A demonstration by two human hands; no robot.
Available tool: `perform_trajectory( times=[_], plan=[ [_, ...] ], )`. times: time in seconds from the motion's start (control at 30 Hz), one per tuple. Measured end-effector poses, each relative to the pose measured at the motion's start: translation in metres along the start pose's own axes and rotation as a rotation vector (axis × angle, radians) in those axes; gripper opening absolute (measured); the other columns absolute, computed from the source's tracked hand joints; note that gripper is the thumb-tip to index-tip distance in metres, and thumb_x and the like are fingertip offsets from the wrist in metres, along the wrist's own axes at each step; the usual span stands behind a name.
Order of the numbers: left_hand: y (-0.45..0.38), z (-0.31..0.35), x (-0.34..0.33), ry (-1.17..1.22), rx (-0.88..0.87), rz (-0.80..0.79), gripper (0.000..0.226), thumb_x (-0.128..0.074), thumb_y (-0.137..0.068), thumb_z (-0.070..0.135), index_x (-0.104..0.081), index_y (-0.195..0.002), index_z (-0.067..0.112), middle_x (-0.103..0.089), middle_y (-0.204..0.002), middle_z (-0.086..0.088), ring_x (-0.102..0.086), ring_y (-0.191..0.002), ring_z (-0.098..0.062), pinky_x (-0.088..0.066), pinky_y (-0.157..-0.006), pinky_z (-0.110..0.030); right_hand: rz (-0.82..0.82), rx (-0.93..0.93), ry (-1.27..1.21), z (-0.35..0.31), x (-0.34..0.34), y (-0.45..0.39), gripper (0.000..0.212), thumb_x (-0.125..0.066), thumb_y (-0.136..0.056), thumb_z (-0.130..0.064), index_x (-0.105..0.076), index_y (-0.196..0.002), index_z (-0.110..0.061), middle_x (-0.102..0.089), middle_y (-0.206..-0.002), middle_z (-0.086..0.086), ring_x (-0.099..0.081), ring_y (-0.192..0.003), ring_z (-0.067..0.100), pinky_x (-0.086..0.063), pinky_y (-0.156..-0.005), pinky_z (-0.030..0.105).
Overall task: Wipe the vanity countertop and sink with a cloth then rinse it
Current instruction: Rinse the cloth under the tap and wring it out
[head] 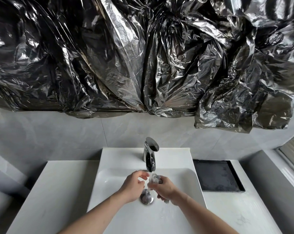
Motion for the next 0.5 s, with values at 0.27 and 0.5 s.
perform_trajectory(
  times=[0.27, 0.5],
  plan=[
    [0.01, -0.003, 0.013, 0.01, 0.006, 0.053, 0.042, -0.047, -0.088, 0.002, -0.066, -0.102, 0.036, -0.066, -0.108, 0.012, -0.067, -0.089, -0.019, -0.044, -0.062, -0.016, -0.138, -0.022, 0.001, -0.022, -0.014, 0.004, 0.019, -0.062, -0.084, -0.038, -0.063, -0.071, -0.023, -0.068, -0.064, -0.003, -0.047, -0.044, 0.014, -0.03, -0.043, 0.025],
    [0.027, -0.014, 0.02, -0.009, -0.008, 0.084, 0.035, -0.053, -0.09, 0.007, -0.068, -0.102, 0.035, -0.067, -0.108, 0.013, -0.067, -0.085, -0.013, -0.045, -0.066, -0.015, -0.123, 0.07, 0.011, -0.018, -0.004, 0.024, 0.022, -0.056, -0.095, -0.04, -0.062, -0.083, -0.023, -0.061, -0.062, -0.008, -0.059, -0.052, 0.005, -0.041, -0.041, 0.019]
  ],
)
Point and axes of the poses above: each hand's wrist, its own y-axis away from the middle knuckle, its own x-axis out of the back of the hand, z = x × y, the point moved 1 cm from there along -y, towards the middle knuckle
